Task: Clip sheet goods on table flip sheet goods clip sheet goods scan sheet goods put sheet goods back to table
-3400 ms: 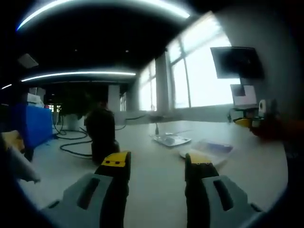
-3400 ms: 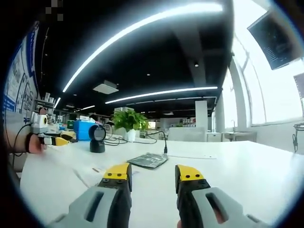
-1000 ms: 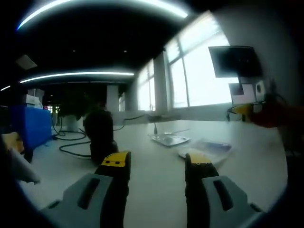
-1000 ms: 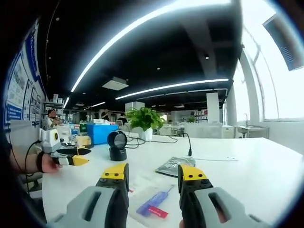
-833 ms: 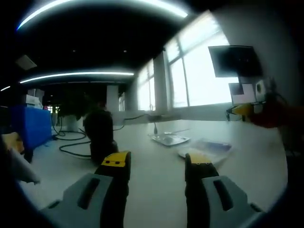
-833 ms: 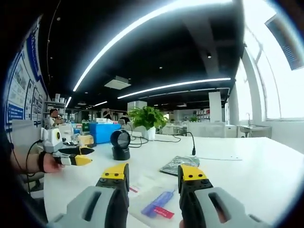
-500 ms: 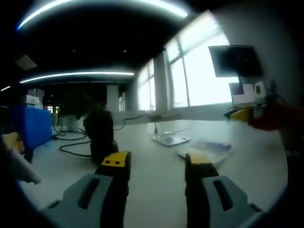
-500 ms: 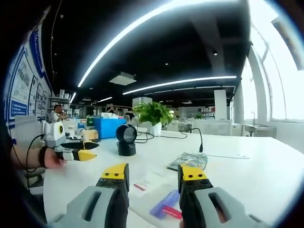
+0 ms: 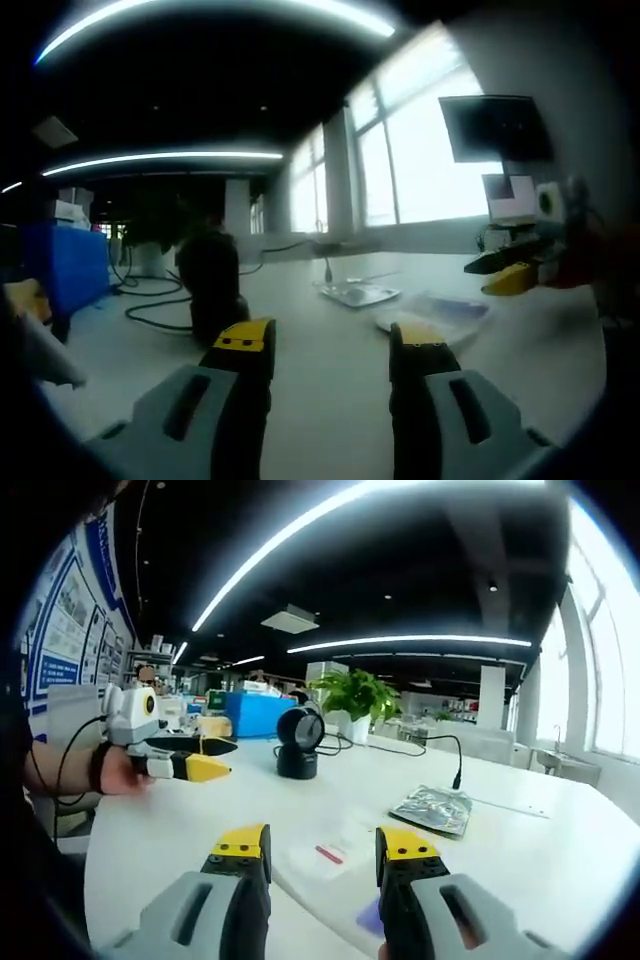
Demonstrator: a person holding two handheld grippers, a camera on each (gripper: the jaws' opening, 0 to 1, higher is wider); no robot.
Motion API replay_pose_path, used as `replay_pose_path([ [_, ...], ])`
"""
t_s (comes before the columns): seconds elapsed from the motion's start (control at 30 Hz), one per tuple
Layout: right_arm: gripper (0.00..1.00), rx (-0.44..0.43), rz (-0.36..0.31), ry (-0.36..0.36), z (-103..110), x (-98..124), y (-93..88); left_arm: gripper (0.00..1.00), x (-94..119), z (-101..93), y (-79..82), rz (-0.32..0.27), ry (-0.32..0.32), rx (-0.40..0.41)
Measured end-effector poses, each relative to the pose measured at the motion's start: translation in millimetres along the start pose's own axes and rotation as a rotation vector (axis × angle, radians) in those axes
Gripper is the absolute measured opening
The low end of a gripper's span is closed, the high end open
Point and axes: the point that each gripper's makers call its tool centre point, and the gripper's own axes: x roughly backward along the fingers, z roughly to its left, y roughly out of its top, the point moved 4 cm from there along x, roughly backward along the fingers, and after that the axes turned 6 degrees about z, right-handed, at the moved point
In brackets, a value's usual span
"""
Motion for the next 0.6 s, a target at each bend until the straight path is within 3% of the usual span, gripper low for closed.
replay_pose_path([
  [0.43,0.37,0.175,0.115,0.045,24.8,-33.0,-19.5,0.38,0.7,0.6,0.7,-0.005,0.001,0.004],
  [0.6,0.35,0.175,0.133,0.044,26.9,-43.2,-23.3,0.38,0.7,0.4,0.5,-0.004,0.000,0.004],
])
